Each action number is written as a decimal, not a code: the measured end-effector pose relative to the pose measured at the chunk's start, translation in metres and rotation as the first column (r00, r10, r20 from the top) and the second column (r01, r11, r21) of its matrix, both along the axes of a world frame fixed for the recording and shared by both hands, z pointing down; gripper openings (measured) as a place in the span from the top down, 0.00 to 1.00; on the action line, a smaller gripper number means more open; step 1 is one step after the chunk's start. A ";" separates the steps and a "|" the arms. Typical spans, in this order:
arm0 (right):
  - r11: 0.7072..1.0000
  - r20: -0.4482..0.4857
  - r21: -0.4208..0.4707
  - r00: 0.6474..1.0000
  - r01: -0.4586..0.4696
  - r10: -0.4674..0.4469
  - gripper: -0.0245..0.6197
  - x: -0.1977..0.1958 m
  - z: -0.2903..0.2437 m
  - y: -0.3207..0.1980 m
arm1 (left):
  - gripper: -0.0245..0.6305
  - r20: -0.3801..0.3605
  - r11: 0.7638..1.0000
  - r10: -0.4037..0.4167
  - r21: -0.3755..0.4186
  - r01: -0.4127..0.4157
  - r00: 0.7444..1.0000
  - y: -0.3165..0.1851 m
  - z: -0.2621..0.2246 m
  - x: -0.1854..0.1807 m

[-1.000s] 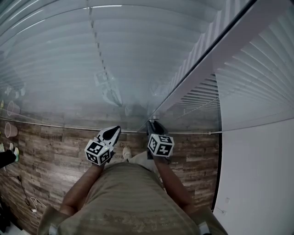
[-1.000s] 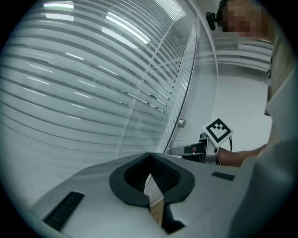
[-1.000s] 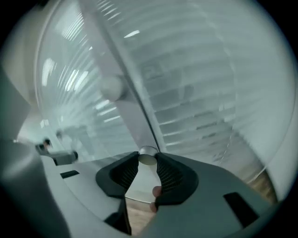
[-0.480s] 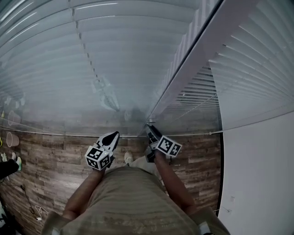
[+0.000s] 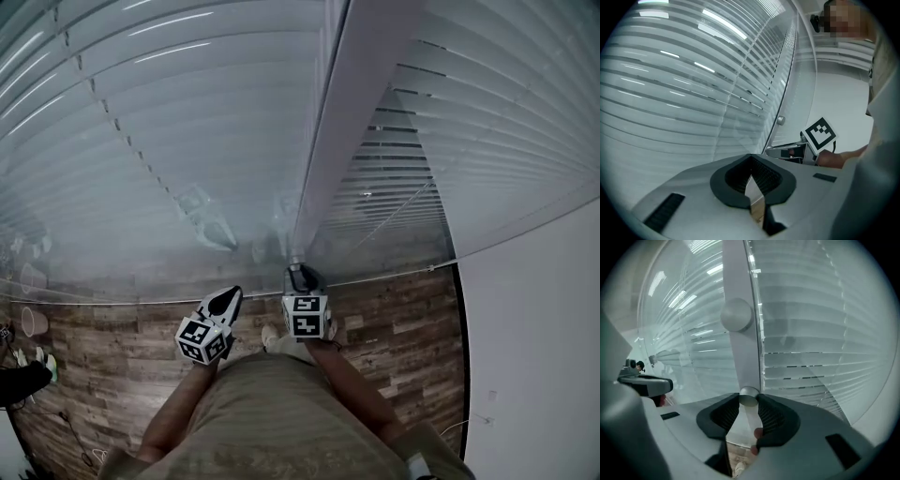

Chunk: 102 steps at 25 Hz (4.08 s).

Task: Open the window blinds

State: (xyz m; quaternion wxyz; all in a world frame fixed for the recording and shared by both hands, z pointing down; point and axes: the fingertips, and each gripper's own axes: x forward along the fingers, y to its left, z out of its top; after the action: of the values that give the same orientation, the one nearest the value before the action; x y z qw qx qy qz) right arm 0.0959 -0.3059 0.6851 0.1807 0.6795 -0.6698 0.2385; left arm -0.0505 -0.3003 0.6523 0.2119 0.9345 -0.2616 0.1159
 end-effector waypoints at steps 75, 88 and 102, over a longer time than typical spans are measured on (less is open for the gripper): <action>0.983 0.090 0.180 0.994 0.037 -0.054 0.68 0.003 -0.036 0.005 | 0.94 0.019 0.999 0.024 -0.041 -0.024 1.000 0.003 -0.009 0.009; 0.982 0.903 0.024 0.425 -0.185 0.058 0.75 0.011 -0.033 -0.005 | 0.94 0.002 0.998 0.024 -0.064 -0.024 1.000 -0.008 -0.012 0.005; 0.985 0.340 0.157 0.940 -0.075 0.018 0.76 0.007 -0.036 -0.002 | 0.94 0.005 0.997 0.007 -0.071 -0.007 1.000 -0.006 -0.008 -0.001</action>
State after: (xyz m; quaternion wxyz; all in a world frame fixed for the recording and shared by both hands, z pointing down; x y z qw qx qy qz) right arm 0.1031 -0.3079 0.6489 -0.0001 0.6571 -0.6922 0.2986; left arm -0.0518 -0.3063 0.6445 0.2437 0.9271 -0.2544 0.1281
